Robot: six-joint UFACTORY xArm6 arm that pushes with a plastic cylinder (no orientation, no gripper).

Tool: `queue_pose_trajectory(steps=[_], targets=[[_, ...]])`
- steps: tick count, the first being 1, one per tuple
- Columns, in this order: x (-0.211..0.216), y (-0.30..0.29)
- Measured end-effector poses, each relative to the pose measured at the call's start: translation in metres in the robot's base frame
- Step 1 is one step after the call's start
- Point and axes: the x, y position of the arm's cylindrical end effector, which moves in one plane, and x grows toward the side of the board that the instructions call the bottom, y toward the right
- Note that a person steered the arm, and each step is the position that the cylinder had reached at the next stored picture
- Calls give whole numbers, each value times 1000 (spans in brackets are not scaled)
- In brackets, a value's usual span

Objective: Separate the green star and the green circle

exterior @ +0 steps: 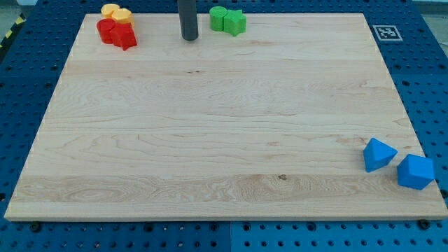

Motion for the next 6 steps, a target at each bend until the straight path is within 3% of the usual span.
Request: queue_pose_trajectory(steps=[4, 6], targets=[[-63, -6], [-62, 42]])
